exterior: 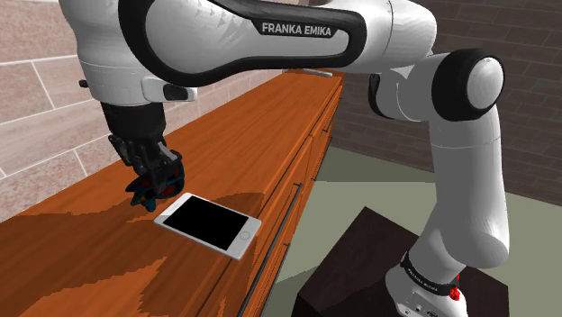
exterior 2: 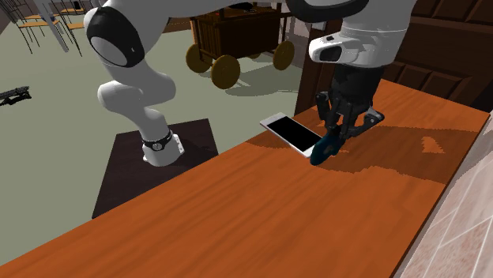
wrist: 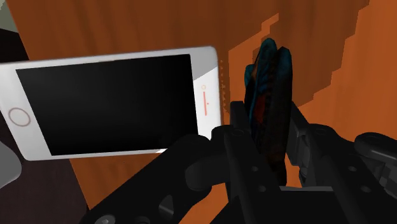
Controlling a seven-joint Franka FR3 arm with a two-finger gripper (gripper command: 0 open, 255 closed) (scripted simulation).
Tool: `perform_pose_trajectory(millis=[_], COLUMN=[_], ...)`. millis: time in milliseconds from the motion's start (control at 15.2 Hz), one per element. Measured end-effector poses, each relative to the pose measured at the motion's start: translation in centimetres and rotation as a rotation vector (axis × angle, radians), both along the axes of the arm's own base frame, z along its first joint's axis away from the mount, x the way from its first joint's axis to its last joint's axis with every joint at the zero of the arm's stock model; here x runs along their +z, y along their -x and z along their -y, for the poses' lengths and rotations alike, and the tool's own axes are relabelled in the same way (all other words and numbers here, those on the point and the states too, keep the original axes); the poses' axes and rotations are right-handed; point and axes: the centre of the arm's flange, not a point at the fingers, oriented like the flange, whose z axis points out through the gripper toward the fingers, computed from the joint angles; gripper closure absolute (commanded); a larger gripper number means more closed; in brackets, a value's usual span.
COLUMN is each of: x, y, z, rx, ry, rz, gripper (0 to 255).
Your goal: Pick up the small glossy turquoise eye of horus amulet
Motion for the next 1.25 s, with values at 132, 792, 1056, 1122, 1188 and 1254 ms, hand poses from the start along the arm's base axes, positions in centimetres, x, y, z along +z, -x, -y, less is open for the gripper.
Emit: perform_pose_trajectory(millis=[132, 792, 1056, 1122, 1188, 1254], x=[0.0, 4.2, 6.3, 6.8, 7.4, 7.7], y=[0.0, -0.1, 0.0, 0.0, -0.1, -0.1], z=[0.0, 0.0, -0.1, -0.1, 0.1, 0.0], rx=[0.000, 0.000, 0.000, 0.000, 0.000, 0.000], ry=[0.000, 0.000, 0.000, 0.000, 0.000, 0.000], rz=[0.000, 0.000, 0.000, 0.000, 0.000, 0.000], gripper=[255, 255, 255, 255, 255, 255])
